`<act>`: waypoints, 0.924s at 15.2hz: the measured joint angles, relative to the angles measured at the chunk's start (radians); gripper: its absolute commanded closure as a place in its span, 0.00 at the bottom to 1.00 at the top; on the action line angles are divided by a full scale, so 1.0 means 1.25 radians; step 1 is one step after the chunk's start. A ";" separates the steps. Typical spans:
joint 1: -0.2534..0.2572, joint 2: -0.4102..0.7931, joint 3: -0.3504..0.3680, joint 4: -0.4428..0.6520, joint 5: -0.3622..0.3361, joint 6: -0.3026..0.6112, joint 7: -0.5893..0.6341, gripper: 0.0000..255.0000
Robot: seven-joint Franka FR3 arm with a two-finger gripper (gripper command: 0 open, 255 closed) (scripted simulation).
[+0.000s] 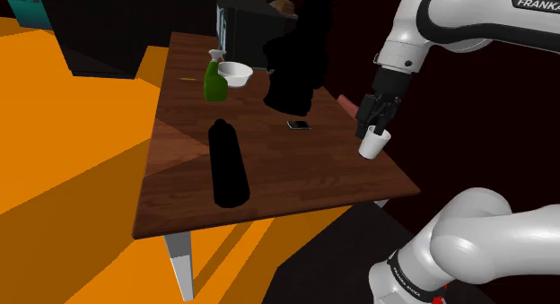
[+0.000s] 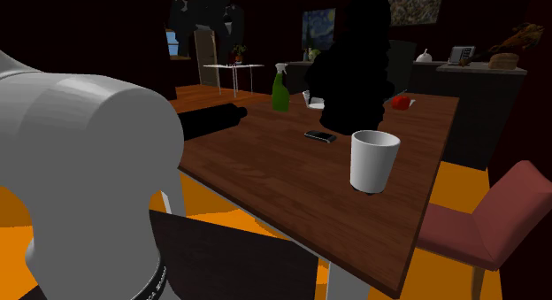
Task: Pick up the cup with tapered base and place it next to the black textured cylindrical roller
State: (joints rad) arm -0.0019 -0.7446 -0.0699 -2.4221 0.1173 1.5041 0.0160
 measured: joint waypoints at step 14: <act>-0.077 0.148 -0.123 -0.032 -0.167 0.204 -0.153 0.00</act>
State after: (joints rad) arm -0.0986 -0.5597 -0.2240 -2.4617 -0.0911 1.7596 -0.1757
